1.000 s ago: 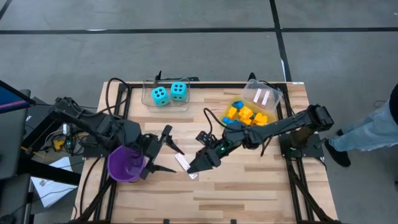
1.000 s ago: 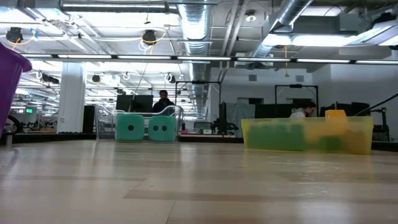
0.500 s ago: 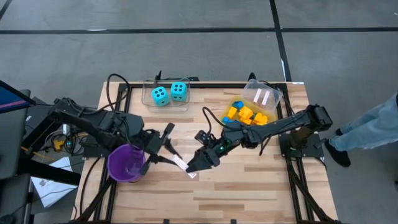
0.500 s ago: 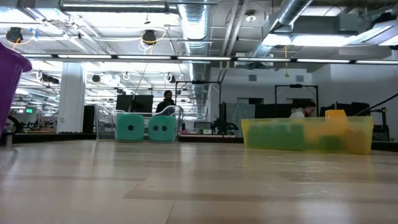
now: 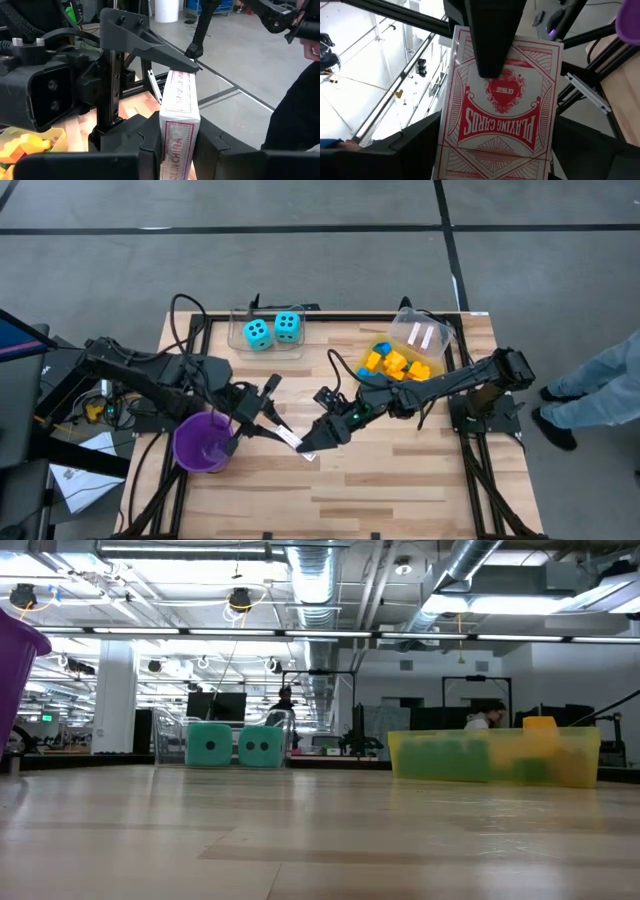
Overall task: Pick & Place Toys
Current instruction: Put the red deck of cards into the white bin
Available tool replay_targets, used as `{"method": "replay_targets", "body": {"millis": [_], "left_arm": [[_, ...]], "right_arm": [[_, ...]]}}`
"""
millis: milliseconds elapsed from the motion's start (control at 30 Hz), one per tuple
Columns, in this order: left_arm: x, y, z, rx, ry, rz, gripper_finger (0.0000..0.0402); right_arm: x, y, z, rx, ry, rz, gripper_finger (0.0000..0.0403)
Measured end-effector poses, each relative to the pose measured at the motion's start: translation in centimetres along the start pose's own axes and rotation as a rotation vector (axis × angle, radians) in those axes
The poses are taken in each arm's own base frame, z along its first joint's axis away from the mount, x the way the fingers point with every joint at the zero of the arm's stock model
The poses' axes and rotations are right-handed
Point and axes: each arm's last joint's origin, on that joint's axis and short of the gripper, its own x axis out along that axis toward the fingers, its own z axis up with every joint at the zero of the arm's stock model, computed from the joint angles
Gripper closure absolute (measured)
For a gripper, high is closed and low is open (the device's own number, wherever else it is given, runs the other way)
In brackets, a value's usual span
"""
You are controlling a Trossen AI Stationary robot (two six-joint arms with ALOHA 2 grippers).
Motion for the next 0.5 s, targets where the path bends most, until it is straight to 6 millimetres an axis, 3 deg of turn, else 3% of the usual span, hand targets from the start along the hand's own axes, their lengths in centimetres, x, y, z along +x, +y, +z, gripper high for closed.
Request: {"method": "replay_targets", "body": {"millis": [300, 500], "left_arm": [[0.0, 0.0, 0.0, 0.001, -0.001, 0.007, 0.0343], [-1.4, 0.5, -0.2, -0.021, 0.041, 0.036, 0.0343]], "right_arm": [[0.0, 0.0, 0.1, 0.043, -0.009, -0.003, 0.0065], [0.0, -0.1, 0.1, 0.061, -0.005, -0.008, 0.0044]]}}
